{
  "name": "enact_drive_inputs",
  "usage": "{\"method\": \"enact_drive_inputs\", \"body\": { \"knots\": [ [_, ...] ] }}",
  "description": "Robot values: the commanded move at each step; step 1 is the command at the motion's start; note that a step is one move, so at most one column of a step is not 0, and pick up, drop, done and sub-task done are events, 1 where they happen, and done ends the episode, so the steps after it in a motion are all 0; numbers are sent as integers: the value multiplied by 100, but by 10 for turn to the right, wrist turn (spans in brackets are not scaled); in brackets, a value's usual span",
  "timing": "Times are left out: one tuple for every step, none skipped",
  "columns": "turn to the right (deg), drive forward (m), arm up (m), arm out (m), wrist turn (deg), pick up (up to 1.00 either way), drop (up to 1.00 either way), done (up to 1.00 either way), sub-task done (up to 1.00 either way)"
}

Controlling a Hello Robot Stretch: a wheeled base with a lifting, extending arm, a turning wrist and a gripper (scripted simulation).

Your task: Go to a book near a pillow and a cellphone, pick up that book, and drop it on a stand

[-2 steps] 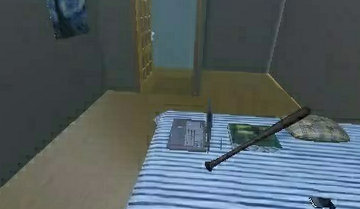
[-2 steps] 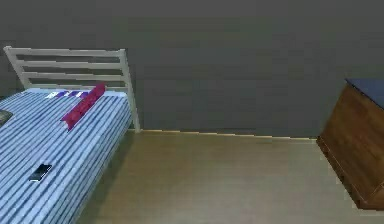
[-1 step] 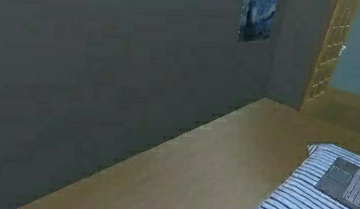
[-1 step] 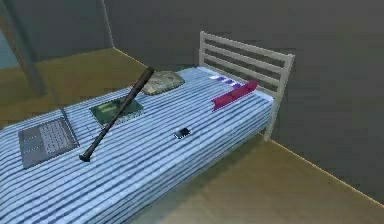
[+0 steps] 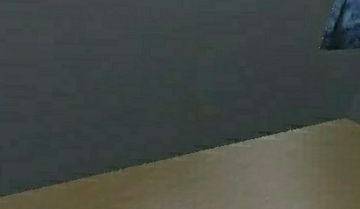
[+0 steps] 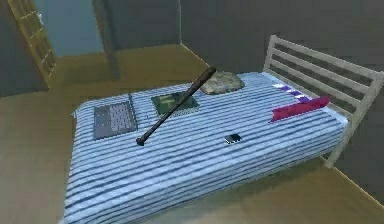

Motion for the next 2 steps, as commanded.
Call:
{"method": "enact_drive_inputs", "body": {
  "knots": [
    [180, 0, 0, 0, 0, 0, 0, 0, 0],
    [0, 75, 0, 0, 0, 0, 0, 0, 0]
  ]
}}
